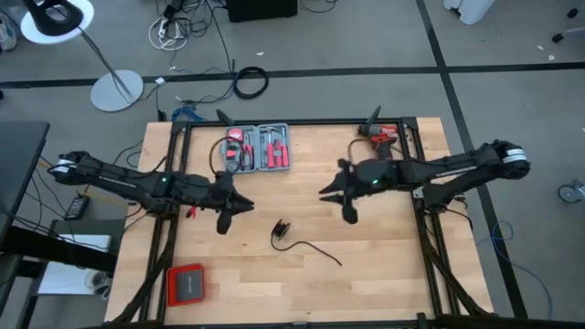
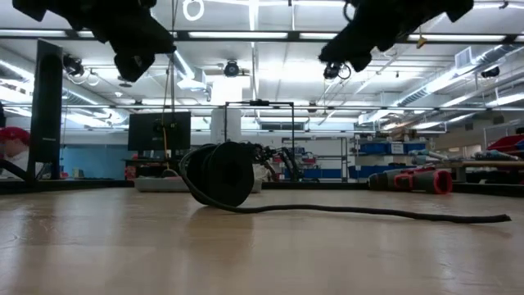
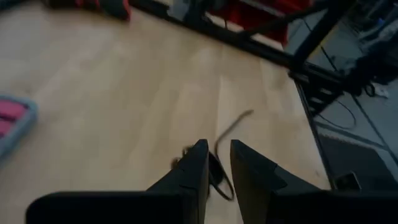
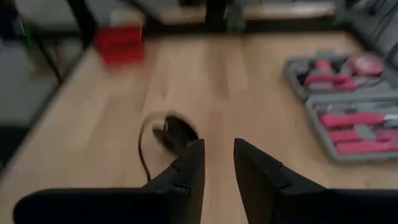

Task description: Coil cords

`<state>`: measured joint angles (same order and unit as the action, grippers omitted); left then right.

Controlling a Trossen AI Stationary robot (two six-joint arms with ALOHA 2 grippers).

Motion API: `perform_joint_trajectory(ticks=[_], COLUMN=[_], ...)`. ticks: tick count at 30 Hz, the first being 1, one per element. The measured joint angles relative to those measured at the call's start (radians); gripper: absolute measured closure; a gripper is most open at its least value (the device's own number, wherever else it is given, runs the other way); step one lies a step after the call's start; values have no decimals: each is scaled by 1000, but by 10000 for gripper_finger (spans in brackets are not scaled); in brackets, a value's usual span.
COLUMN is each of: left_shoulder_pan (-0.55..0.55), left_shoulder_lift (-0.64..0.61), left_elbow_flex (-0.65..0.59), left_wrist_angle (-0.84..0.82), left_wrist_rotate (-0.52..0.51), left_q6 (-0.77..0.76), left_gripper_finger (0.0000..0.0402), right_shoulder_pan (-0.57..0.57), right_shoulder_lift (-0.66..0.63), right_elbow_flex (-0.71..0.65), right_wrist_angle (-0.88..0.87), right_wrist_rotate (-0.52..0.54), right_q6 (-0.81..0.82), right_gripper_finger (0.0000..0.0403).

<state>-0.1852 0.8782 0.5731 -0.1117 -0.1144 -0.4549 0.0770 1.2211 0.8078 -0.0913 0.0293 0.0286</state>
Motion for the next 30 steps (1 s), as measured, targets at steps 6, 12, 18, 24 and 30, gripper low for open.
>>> perform_joint_trajectory(ticks=[6,12,18,24,30], left_shoulder_pan=[0,0,-5,-35,-79], left_shoulder_lift=[73,192,309,354,363], left_elbow_flex=[1,1,0,1,1], left_wrist_angle=[-84,-80,-32,55,102], left_wrist_rotate=[41,80,120,121,76], left_q6=[-23,-50,-50,-49,-48], left_gripper_finger=[330,330,330,330,330], right_shoulder_pan=[46,73,96,118,119], right_shoulder_lift=[140,249,355,444,480], right_elbow_flex=[120,175,213,255,293], right_wrist_angle=[-122,-134,-135,-131,-119], right_wrist_rotate=[12,19,33,82,83], right_q6=[-99,-154,-196,-265,-274], right_gripper_finger=[316,316,316,313,297])
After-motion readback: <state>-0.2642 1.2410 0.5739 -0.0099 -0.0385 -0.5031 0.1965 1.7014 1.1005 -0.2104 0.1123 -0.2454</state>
